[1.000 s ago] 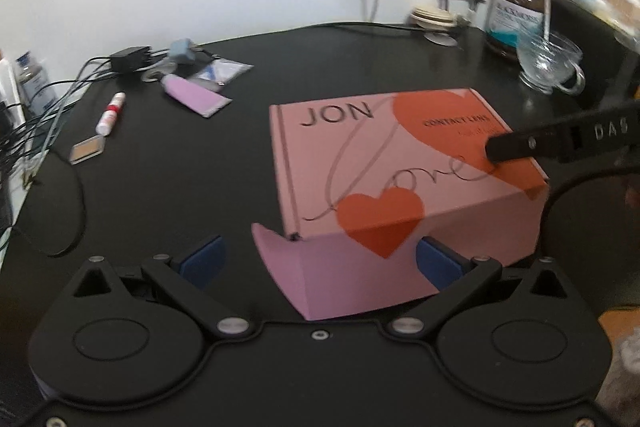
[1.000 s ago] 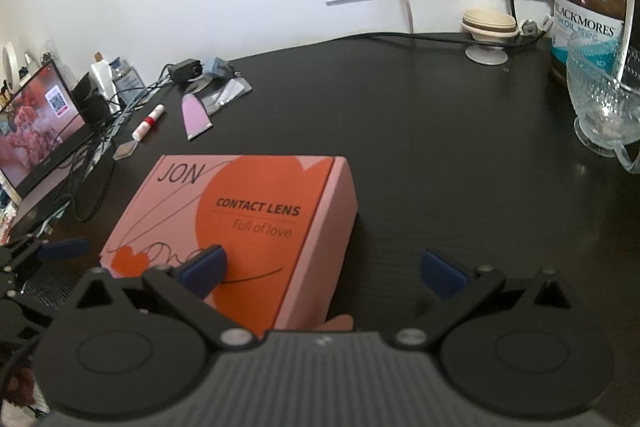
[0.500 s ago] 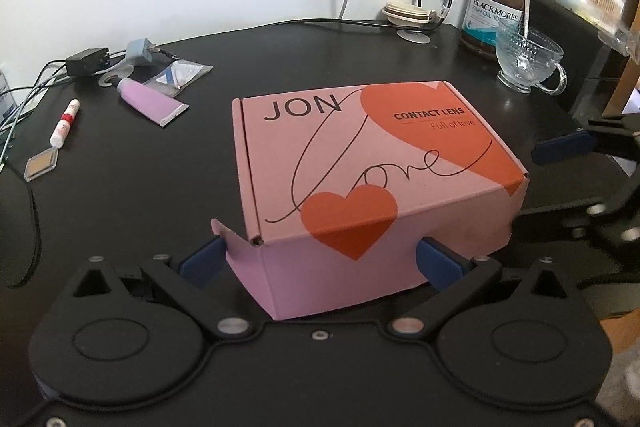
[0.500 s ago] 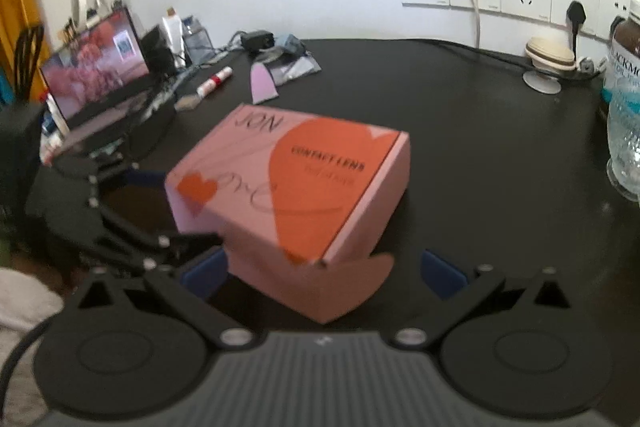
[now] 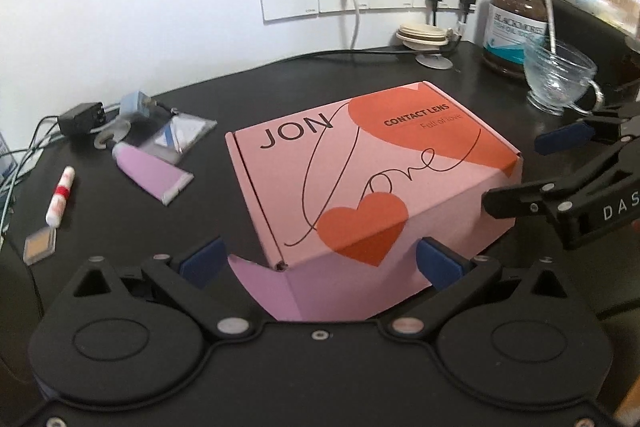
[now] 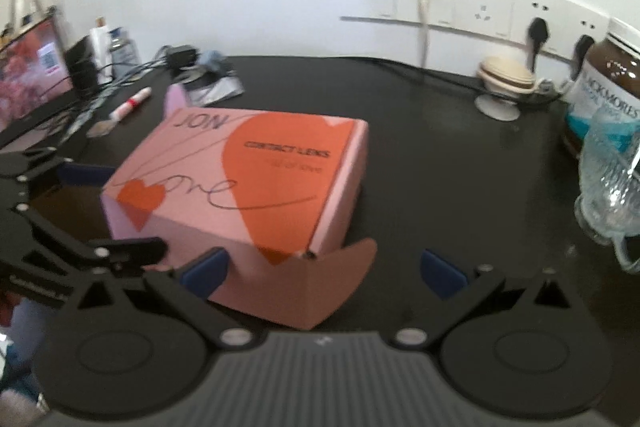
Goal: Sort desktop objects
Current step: 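Push the closed pink box toward the wall with the left gripper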
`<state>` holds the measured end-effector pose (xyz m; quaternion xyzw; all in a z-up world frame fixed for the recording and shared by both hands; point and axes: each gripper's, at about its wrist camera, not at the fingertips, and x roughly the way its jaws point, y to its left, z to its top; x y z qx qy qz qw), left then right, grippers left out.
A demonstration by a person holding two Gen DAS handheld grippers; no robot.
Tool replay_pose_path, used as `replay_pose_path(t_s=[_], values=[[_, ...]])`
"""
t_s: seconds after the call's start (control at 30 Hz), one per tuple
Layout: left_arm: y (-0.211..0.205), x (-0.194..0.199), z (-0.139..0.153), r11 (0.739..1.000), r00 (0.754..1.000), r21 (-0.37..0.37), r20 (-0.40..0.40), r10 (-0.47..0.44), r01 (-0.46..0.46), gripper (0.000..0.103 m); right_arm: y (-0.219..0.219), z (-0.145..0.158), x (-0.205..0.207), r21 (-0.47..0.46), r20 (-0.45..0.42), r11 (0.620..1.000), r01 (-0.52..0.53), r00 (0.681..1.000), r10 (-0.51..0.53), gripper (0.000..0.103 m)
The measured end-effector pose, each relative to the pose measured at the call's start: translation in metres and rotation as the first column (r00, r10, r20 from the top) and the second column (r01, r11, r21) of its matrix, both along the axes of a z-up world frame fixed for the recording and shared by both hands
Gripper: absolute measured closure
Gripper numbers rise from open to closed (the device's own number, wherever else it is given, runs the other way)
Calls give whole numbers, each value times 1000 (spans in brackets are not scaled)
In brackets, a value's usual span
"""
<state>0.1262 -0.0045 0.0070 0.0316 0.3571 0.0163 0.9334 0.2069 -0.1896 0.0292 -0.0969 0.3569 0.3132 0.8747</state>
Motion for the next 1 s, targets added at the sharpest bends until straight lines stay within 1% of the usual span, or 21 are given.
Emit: replay_pose_path(t_s=[0.13,0.33,0.47,0.53,0.73,0.87,1.0], values=[[6,13,1,999,1000,20,12,25,-25,0,4,-2,16,-1,-9,999,42,999,-42,1],[14,28,0,998,998,24,21,63,-63,0,15,-7,24,-20,20,995,96,995,-96,1],[15,36,-1,995,995,15,2,102,-102,0,19,-10,29,-33,41,987,154,987,-153,1],[15,35,-1,994,994,6,-3,112,-112,0,20,-11,31,-36,44,983,178,983,-176,1],[16,27,-4,994,994,-11,-13,105,-105,0,15,-10,25,-22,26,983,181,983,-180,1],[19,18,-7,993,993,-27,-20,118,-118,0,10,-13,16,-6,4,984,180,984,-180,1],[20,3,-8,994,994,-34,-21,106,-106,0,5,-18,3,6,-14,985,171,985,-171,1]])
